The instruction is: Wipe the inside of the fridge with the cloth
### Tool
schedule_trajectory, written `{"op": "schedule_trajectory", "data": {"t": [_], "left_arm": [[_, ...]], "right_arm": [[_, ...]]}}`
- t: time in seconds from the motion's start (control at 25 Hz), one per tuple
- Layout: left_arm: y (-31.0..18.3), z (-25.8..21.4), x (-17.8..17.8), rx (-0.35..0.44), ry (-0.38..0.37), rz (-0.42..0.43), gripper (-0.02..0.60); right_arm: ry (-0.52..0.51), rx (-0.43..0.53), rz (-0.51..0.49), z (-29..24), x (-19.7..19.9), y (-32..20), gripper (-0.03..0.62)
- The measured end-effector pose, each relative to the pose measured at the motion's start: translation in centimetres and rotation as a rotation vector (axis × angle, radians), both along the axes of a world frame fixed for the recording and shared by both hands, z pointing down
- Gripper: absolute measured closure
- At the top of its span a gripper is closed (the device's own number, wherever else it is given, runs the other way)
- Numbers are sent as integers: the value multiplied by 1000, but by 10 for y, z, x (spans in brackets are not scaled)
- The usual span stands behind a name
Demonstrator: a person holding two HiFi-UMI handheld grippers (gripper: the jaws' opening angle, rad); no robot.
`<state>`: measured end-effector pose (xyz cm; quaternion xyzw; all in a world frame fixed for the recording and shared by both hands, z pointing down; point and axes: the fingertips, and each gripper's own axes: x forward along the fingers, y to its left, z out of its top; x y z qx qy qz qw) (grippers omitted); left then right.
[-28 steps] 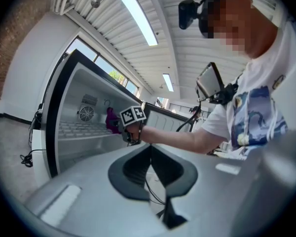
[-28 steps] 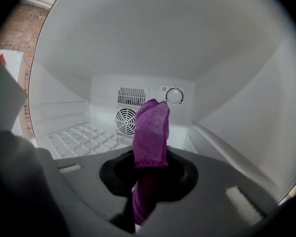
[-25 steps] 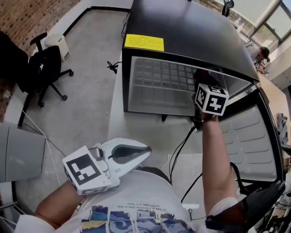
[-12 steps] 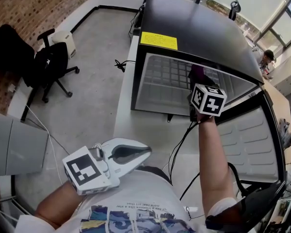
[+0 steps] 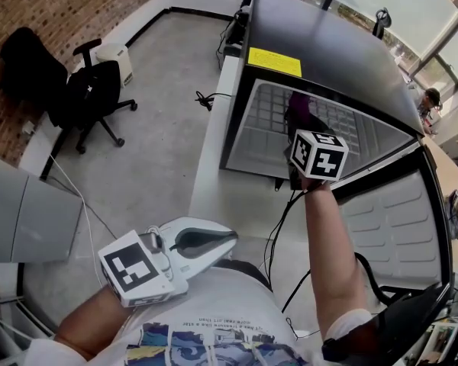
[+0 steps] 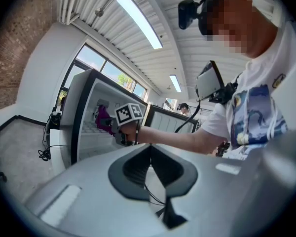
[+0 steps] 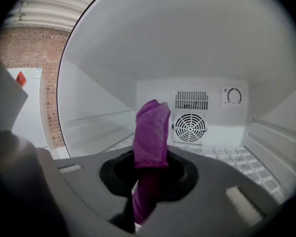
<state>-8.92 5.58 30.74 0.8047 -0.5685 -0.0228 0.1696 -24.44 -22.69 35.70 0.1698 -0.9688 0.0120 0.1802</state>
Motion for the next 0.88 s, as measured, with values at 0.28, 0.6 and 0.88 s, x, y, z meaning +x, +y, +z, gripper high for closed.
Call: {"op": "schedule_trajectory", "data": {"t": [0.28, 0.6, 0.88], "left_arm": [[17, 2, -1, -7, 7, -44, 574], [36, 4, -6, -20, 3, -99, 574], [44, 13, -6, -39, -33, -116, 574]], "right_arm": [[-33, -52, -70, 1, -28, 34, 540], [-87, -118, -145, -1, -51, 70, 540], [-134, -196, -193, -7, -46, 82, 540]]}}
